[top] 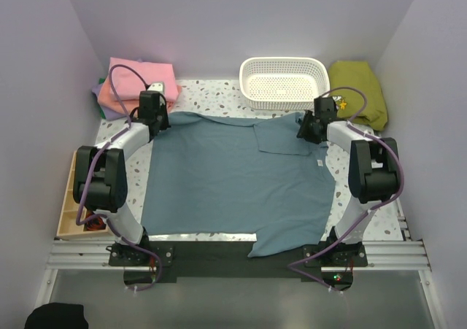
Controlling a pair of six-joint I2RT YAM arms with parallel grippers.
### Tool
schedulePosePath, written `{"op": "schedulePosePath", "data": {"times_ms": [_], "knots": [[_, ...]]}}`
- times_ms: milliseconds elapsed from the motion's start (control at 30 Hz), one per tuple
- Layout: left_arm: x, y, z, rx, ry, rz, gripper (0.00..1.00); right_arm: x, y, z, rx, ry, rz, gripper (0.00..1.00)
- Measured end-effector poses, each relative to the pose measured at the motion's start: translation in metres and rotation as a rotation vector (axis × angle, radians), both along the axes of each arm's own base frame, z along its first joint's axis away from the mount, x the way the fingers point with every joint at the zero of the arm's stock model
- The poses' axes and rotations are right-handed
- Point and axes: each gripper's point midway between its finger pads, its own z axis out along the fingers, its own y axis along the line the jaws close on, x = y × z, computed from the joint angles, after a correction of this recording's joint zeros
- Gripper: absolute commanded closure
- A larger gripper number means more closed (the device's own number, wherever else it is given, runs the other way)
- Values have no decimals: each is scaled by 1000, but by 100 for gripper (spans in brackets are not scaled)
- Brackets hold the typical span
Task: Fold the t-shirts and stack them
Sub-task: Grap the side of the flattened tshirt furthest away from the robot with both arms
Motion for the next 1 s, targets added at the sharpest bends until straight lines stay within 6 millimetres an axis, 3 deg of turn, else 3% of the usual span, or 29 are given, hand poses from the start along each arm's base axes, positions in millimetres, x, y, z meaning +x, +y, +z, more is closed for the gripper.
{"op": "schedulePosePath", "data": {"times_ms": [67, 167, 300, 767, 1000], "knots": [[0, 0, 0, 0, 0, 1, 100, 0, 1, 0, 2, -1, 3, 61], [0, 0, 0, 1, 0, 1, 100, 0, 1, -1, 0, 2, 6, 49], [0, 0, 0, 1, 0, 1, 100, 0, 0, -1, -5, 1, 9, 44], [0, 1, -2, 4, 5, 4, 100, -2, -9, -3, -45, 12, -13, 45], [0, 1, -2, 5, 5, 4, 100, -5, -14, -16, -49, 48, -27, 49]]}}
